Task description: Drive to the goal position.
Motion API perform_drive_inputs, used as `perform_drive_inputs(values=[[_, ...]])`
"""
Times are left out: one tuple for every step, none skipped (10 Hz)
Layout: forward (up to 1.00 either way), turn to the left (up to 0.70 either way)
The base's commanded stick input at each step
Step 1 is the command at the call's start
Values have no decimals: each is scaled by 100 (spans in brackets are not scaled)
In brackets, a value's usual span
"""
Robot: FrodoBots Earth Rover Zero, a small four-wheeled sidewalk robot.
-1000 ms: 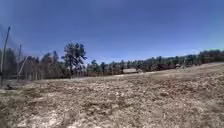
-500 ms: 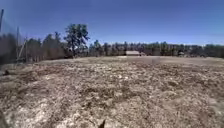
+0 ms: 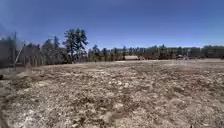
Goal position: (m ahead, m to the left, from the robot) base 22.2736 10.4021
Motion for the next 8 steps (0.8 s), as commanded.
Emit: perform_drive_inputs(values=[[70,0],[70,0],[70,0],[70,0],[70,0],[70,0],[70,0],[70,0]])
